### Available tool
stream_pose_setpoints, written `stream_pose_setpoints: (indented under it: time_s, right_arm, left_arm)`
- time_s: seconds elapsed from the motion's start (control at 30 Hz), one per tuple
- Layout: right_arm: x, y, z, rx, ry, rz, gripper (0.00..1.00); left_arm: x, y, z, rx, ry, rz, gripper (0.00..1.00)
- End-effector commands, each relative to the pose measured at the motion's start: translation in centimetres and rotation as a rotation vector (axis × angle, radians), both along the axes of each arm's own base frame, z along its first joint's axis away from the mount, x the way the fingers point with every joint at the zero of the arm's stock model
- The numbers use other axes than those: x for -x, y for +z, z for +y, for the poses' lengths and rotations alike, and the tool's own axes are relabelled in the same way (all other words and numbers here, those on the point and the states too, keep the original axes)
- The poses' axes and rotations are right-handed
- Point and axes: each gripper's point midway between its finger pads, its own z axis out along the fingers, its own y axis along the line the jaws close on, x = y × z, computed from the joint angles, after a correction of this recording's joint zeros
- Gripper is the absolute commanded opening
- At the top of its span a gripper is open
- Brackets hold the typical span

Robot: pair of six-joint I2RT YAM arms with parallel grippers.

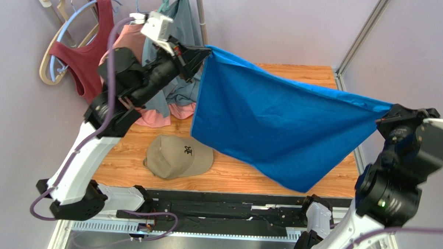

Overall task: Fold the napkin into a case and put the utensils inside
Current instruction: Pick up the flattened napkin from the center of the board, then fold the flattened napkin at the center of the board.

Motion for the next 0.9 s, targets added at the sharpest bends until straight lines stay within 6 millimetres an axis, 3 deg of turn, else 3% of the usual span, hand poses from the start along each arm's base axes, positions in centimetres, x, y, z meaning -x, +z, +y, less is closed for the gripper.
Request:
stream_pose_setpoints:
  time_s: [0.0,0.03,0.07,0.13,0.17,0.23,0.27,0.3,0.33,0.37,0.4,0.43,0.47,0.53,0.57,0.63,0.67,0.7,0.77,0.87]
  right_arm:
    - [-5.6,-4.5,-2.2,-0.066,0.067,0.114,0.00]
    - [-6.5,-5.0,-2.7,-0.067,0.071,0.113,0.00]
    - [-8.2,-8.0,-3.7,-0.112,0.072,0.178,0.00]
    - [-10.1,-10.2,-5.1,-0.141,0.062,0.202,0.00]
    - [-11.6,-13.2,-6.0,-0.180,0.065,0.257,0.00]
    - [-13.9,-15.0,-7.1,-0.198,0.075,0.256,0.00]
    - [-14.7,-16.2,-7.6,-0.211,0.076,0.270,0.00]
    - [-16.3,-19.0,-8.3,-0.250,0.085,0.330,0.00]
    - [-17.4,-19.4,-8.9,-0.245,0.088,0.331,0.00]
    - [-18.2,-20.5,-9.5,-0.254,0.085,0.348,0.00]
    - [-19.5,-22.8,-10.2,-0.276,0.082,0.389,0.00]
    - [-20.8,-23.2,-11.0,-0.262,0.080,0.383,0.00]
    - [-21.5,-23.8,-11.4,-0.258,0.084,0.395,0.00]
    - [-23.7,-25.7,-12.6,-0.268,0.084,0.418,0.00]
    - [-24.4,-26.2,-12.9,-0.272,0.089,0.425,0.00]
    - [-26.5,-27.8,-13.5,-0.285,0.107,0.438,0.00]
    - [-27.3,-28.5,-13.5,-0.290,0.119,0.451,0.00]
    - [-28.1,-29.0,-13.2,-0.281,0.136,0.466,0.00]
    - [-29.2,-30.4,-13.4,-0.288,0.146,0.497,0.00]
    - [-29.8,-31.2,-13.1,-0.286,0.159,0.506,0.00]
  left_arm:
    - [-6.3,-5.7,-3.3,-0.041,0.046,0.129,0.00]
    - [-7.3,-6.8,-3.9,-0.051,0.051,0.150,0.00]
    - [-9.3,-8.5,-5.1,-0.070,0.059,0.174,0.00]
    - [-11.6,-10.2,-5.7,-0.071,0.079,0.213,0.00]
    - [-13.5,-12.0,-7.2,-0.083,0.065,0.226,0.00]
    - [-16.0,-13.8,-8.1,-0.084,0.069,0.235,0.00]
    - [-18.5,-16.5,-9.3,-0.092,0.074,0.272,0.00]
    - [-19.5,-17.3,-10.1,-0.080,0.042,0.281,0.00]
    - [-21.0,-17.7,-10.4,-0.060,0.040,0.283,0.00]
    - [-23.2,-20.4,-11.9,-0.064,0.034,0.289,0.00]
    - [-24.3,-21.9,-12.7,-0.072,0.022,0.293,0.00]
    - [-25.4,-21.5,-13.3,-0.054,0.010,0.284,0.00]
    - [-27.4,-25.3,-14.3,-0.074,-0.002,0.328,0.00]
    - [-28.9,-26.0,-15.5,-0.047,-0.033,0.303,0.00]
    - [-30.3,-28.3,-16.2,-0.047,-0.041,0.309,0.00]
    - [-31.5,-28.7,-16.9,-0.034,-0.050,0.288,0.00]
    - [-32.5,-31.2,-17.1,-0.043,-0.054,0.315,0.00]
    - [-33.1,-31.2,-17.2,-0.019,-0.058,0.318,0.00]
    - [-34.2,-33.4,-17.2,-0.008,-0.056,0.340,0.00]
    - [-35.0,-34.8,-17.1,-0.004,-0.067,0.347,0.00]
